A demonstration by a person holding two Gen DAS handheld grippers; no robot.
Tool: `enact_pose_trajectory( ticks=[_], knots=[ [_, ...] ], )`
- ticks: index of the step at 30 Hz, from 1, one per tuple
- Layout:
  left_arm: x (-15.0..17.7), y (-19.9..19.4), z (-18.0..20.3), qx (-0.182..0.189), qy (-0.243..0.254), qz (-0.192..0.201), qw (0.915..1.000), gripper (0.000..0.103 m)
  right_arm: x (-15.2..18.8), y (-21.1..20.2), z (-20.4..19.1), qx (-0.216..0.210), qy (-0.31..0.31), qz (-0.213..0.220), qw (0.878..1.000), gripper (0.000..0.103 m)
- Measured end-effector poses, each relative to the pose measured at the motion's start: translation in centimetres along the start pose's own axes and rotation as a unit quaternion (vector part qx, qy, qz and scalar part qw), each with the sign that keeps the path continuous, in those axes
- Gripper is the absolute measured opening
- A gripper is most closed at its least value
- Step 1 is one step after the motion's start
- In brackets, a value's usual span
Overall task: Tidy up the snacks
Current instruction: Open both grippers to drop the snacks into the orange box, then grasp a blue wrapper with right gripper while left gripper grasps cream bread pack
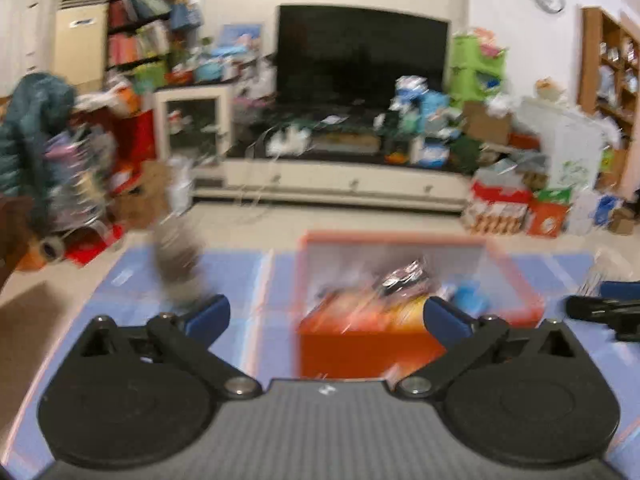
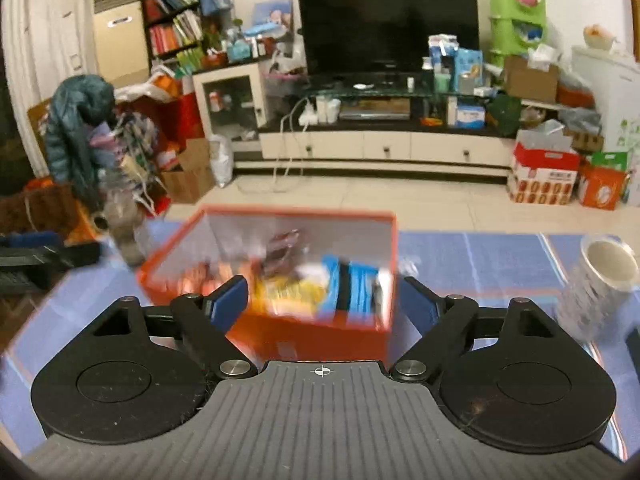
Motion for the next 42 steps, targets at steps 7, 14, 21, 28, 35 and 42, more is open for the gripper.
enact_pose_trajectory(
  ticks=[7, 14, 21, 28, 35, 42],
  knots=[
    [9.3, -4.8, -8.3, -0.059, -0.112, -0.057, 0.9903, 0.102, 11.2, -1.5, -3.6, -0.049, -0.003, -0.089, 0.995, 0.072],
    [14.5, -5.0, -3.8, -0.052, -0.132, -0.086, 0.9862, 0.102, 10.3, 2.0, -2.0, -0.045, 0.034, -0.070, 0.996, 0.073],
    [15.5, -4.5, -2.7, -0.021, -0.104, -0.109, 0.9883, 0.102, 10.4, 8.6, -2.2, -0.112, 0.095, -0.091, 0.985, 0.082],
    [16.1, -4.0, -2.9, -0.020, -0.102, -0.125, 0.9867, 0.102, 11.7, 10.9, -3.2, -0.094, 0.020, -0.113, 0.989, 0.088],
    [16.7, -3.8, -1.4, -0.007, -0.083, -0.133, 0.9875, 0.102, 12.2, 8.3, -0.5, -0.070, 0.011, -0.131, 0.989, 0.049],
    [17.8, -3.0, 0.3, 0.006, -0.096, -0.152, 0.9837, 0.102, 14.5, 6.6, 2.2, 0.036, -0.072, -0.171, 0.982, 0.051]
  ],
)
Point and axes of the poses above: each gripper's, at about its wrist camera, not at the fingertips, and y roughly the way its jaws point, z to its right, x to its underside, the point moved 8 cm from there along y, roughly the way its jaws point, and after that the axes turned 15 degrees about -y, right-handed, at the moved point
